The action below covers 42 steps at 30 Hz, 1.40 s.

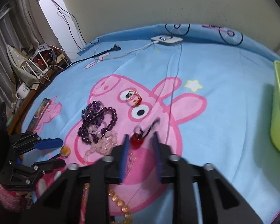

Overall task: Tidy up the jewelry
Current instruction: 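Carry the red pendant to the basket and open the right tool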

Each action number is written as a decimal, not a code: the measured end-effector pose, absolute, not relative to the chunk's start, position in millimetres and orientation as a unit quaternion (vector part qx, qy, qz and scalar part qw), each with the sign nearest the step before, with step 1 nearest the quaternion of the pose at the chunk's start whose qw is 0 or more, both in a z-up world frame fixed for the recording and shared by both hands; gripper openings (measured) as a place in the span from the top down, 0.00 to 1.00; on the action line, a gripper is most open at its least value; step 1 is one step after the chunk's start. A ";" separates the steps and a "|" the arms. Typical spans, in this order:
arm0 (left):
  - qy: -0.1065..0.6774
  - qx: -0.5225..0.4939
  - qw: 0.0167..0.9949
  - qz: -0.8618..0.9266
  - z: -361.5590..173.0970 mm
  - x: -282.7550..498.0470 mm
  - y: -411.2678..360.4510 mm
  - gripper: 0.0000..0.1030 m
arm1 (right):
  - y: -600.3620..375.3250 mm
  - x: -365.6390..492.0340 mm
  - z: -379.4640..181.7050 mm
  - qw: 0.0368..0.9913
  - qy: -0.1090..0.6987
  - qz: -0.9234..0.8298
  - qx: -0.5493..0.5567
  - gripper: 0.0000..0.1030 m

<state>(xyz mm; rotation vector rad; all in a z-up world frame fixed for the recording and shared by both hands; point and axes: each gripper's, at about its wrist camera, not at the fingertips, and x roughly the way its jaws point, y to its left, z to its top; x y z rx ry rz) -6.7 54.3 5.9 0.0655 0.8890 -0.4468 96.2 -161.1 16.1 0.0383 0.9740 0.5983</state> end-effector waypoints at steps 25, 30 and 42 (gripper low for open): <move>0.390 -0.021 0.831 -0.396 88.6 83.4 -102.6 0.90 | -336.9 56.9 75.3 0.915 0.330 0.184 0.139 1.00; 0.407 -0.014 0.808 -0.426 90.9 117.5 -169.5 0.90 | -385.8 61.8 68.4 0.924 0.322 0.120 0.169 1.00; 0.475 0.007 0.786 -0.395 58.1 153.2 -233.2 0.89 | -405.8 65.2 53.7 0.927 0.307 0.099 0.191 0.97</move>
